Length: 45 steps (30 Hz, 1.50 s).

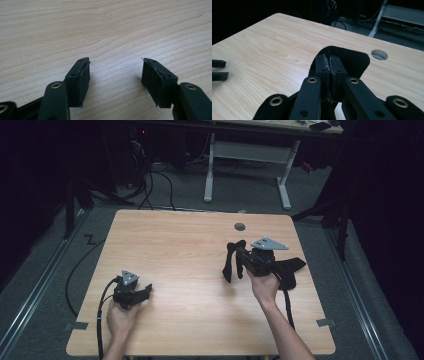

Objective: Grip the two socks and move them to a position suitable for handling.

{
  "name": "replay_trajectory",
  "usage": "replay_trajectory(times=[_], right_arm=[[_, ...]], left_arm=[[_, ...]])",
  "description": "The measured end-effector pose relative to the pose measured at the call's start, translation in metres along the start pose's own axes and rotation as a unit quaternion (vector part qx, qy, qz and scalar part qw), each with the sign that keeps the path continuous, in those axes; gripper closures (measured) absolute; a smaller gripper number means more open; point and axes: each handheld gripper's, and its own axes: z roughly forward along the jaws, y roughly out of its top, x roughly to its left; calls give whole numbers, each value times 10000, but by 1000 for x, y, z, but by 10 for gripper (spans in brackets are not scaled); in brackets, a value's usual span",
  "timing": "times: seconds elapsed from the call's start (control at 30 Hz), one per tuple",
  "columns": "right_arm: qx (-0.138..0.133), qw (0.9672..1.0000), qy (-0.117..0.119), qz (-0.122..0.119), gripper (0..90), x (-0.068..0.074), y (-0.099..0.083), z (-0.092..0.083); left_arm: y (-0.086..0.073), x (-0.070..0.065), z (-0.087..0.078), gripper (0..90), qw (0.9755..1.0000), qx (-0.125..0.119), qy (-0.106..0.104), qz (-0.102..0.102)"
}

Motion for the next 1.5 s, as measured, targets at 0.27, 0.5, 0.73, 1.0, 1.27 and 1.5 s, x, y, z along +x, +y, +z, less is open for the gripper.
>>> replay_trajectory(times=[0.27, 0.5, 0.73, 1.0, 1.27, 1.5], right_arm=[[96, 9998, 77, 123, 871, 9, -3, 20], [508, 9986, -91, 74, 871, 9, -28, 34], [905, 9958, -133, 59, 868, 11, -59, 37], [1226, 9924, 34, 122, 864, 17, -82, 46], [1315, 9909, 258, 157, 813, 23, -97, 54], [1255, 9904, 525, 224, 709, 23, -95, 50]], left_arm=[[0, 1, 0, 398, 10000, -4, -23, -13], [0, 1, 0, 396, 10000, -22, -48, -58], [0, 1, 0, 395, 10000, -23, -51, -67], [0, 0, 0, 394, 10000, 1, -10, -8], [2, -5, -2, 398, 9996, -4, -70, -258], [22, -43, -1, 464, 9983, -97, -576, -3]])
